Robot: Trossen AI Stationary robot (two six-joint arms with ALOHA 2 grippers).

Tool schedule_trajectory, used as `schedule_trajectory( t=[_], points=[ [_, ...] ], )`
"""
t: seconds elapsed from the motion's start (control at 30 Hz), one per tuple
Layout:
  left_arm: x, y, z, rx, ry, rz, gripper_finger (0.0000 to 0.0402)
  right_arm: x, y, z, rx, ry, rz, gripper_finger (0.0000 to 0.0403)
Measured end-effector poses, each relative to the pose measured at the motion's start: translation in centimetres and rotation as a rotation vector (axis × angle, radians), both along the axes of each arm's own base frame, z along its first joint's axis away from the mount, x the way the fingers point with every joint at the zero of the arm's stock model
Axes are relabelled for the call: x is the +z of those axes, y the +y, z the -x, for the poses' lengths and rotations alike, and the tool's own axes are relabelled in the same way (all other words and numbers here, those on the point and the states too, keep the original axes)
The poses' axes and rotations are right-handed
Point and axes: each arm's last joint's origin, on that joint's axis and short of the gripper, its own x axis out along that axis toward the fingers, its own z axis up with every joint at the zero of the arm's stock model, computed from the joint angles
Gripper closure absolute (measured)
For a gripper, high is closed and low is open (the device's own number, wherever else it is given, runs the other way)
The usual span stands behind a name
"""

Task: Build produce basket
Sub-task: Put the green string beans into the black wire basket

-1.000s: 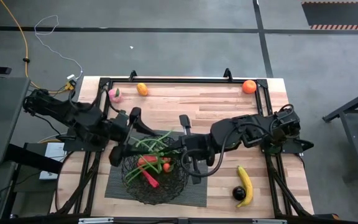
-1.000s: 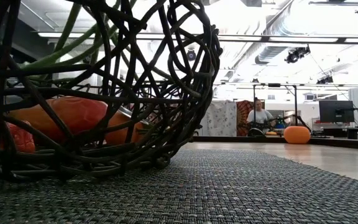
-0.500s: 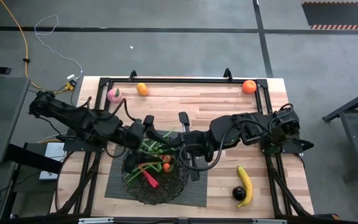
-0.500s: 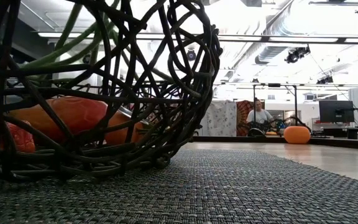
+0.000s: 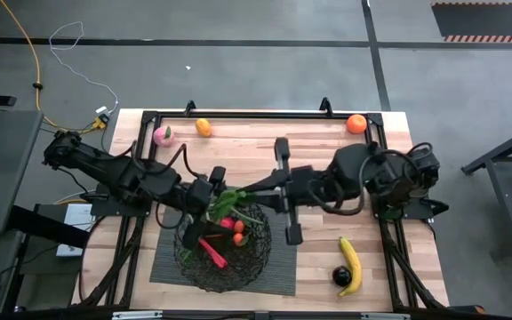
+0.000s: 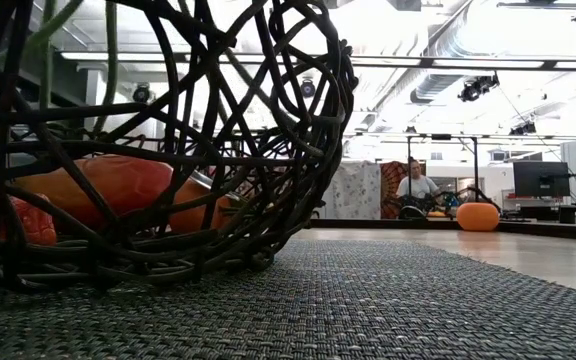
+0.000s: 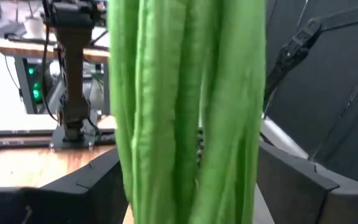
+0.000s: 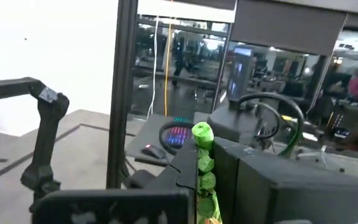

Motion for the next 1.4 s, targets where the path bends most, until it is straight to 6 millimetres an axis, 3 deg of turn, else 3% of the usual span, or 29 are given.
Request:
schedule_trajectory(
  t=[0.43, 0.77, 1.4],
  points=[
    [-0.9, 1.3, -1.5, 0.078, 0.022, -0.047, 0.0148, 2.8, -1.3, 2.9, -0.032, -0.134, 0.026, 0.04],
    [-2.6, 1.6, -4.3, 0.105, 0.021, -0.051, 0.0187, 2.9, -1.5, 2.9, -0.039, -0.146, 0.046, 0.04],
    [-3.9, 1.9, -4.5, 0.188, 0.125, -0.108, 0.0227, 4.2, -2.2, 4.5, -0.061, -0.205, 0.066, 0.04]
  ],
)
